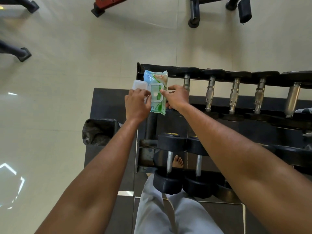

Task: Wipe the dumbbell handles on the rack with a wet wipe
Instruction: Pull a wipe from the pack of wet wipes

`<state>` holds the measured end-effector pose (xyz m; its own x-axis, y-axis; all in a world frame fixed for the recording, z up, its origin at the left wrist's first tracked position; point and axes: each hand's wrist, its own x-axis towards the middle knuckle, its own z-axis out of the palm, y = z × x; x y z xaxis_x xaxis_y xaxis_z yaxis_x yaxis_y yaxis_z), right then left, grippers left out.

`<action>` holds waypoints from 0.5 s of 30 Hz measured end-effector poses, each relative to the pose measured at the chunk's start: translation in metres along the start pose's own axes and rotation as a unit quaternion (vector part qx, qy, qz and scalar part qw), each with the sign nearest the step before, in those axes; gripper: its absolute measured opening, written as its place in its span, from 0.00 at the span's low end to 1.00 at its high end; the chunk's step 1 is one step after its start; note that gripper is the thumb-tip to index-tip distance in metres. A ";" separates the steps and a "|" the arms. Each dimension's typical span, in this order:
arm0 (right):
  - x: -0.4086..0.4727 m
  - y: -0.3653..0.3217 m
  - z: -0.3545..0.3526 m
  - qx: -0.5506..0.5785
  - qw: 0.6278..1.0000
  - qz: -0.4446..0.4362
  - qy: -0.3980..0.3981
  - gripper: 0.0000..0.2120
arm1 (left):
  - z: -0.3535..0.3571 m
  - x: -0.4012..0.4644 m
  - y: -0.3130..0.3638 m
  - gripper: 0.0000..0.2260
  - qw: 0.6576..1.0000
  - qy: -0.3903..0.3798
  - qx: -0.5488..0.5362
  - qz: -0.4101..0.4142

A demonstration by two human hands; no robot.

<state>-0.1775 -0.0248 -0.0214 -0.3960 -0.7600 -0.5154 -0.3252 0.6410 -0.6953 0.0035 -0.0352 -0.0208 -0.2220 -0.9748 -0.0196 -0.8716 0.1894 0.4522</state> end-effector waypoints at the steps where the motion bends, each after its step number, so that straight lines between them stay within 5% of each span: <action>1: 0.000 0.001 0.001 0.011 1.000 0.006 0.001 0.26 | 0.000 0.003 0.002 0.08 1.000 -0.004 0.001 0.012; 15: 0.001 0.010 -0.003 0.049 0.999 -0.006 -0.022 0.10 | 0.004 0.041 0.007 0.07 0.989 -0.122 -0.013 0.078</action>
<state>-0.1836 -0.0194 -0.0275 -0.3535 -0.7734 -0.5261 -0.2428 0.6190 -0.7469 -0.0131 -0.0733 -0.0217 -0.4539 -0.8763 -0.1617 -0.8080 0.3283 0.4892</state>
